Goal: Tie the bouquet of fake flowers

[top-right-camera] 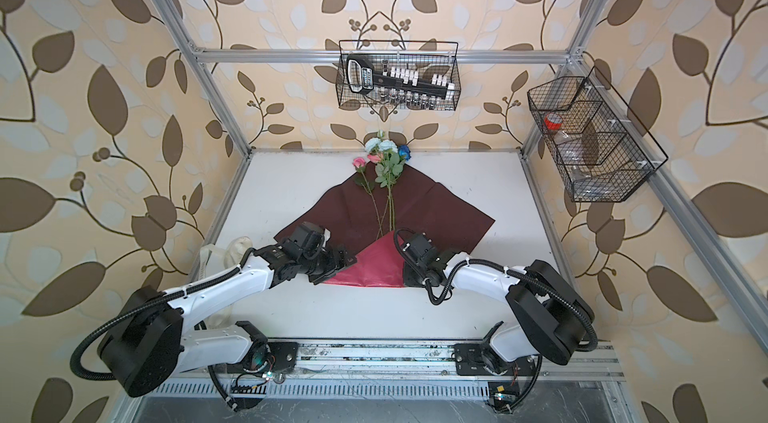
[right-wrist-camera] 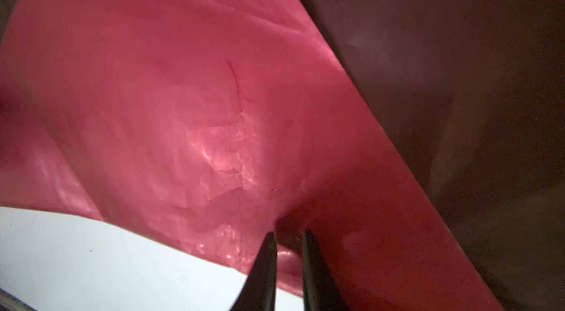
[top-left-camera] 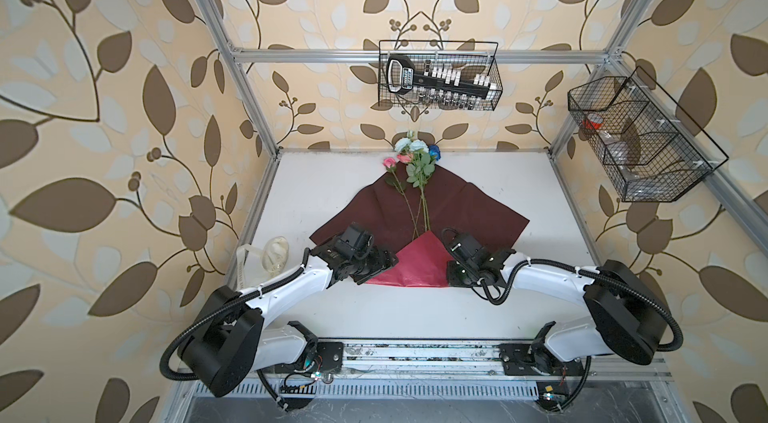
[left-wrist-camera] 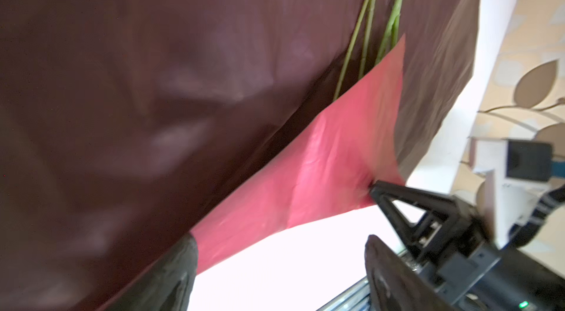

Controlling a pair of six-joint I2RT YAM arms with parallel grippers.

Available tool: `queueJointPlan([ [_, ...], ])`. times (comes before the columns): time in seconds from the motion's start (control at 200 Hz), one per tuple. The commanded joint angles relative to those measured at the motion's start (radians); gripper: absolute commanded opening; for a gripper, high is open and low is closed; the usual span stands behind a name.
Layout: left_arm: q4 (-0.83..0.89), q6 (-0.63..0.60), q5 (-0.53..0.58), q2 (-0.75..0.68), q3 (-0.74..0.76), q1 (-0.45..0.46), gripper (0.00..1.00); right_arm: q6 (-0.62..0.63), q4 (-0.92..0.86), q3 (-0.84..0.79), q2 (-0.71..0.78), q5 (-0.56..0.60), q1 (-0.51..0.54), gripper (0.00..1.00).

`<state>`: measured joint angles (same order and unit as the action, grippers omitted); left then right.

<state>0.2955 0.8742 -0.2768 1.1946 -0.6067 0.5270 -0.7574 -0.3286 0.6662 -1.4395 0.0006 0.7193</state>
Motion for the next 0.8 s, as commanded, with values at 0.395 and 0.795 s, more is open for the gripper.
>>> queueJointPlan([
  [0.395,0.312,-0.099,0.087,-0.214,0.036,-0.347,0.99,0.074,-0.055,0.094,0.074,0.028,0.002,0.24],
  [0.795,0.201,-0.112,-0.070,-0.151,0.093,-0.484,0.99,0.137,-0.007,0.248,-0.053,0.056,0.193,0.25],
])
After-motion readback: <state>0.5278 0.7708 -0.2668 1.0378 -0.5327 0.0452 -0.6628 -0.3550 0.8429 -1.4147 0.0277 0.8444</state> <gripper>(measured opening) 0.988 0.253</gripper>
